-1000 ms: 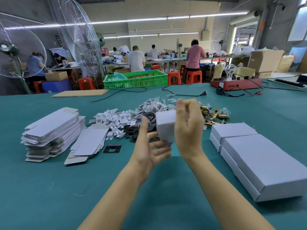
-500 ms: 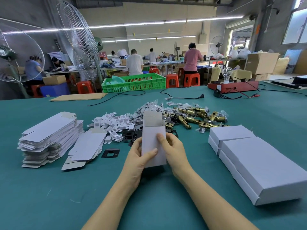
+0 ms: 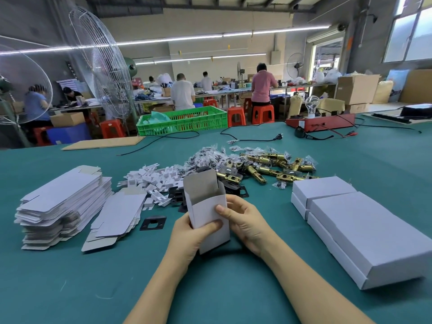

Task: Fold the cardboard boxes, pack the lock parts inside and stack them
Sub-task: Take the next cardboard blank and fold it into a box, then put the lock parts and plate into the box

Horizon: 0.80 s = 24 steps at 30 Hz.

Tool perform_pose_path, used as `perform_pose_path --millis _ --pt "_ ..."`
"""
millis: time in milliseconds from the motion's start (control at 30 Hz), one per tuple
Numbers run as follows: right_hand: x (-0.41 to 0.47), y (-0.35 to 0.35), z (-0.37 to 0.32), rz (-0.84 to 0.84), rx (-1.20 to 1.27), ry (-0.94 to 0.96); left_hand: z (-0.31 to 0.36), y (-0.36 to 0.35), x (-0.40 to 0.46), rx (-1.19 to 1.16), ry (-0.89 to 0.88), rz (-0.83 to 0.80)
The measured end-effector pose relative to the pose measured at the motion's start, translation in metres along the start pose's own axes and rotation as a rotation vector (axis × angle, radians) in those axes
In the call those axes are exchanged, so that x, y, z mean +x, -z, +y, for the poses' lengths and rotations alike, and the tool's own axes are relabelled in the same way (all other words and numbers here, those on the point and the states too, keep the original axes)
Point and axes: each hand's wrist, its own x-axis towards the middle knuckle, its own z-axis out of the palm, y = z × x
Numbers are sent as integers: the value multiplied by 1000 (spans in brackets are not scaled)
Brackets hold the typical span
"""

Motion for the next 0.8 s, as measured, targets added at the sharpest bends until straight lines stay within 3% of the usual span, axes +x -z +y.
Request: perform_pose_path --millis 133,400,533,667,800 --pt "3 4 -6 74 60 -11 1 -3 1 1 17 42" --pt "27 42 -20 553 -113 -7 -1 -3 5 0 52 89" --pt "60 58 -25 704 -516 7 -3 -3 6 -7 54 58" --pt "91 74 -29 704 -1095 -64 -4 -2 8 -6 49 46" --pt "107 85 -25 678 -1325 -276 -6 -1 10 -16 54 39"
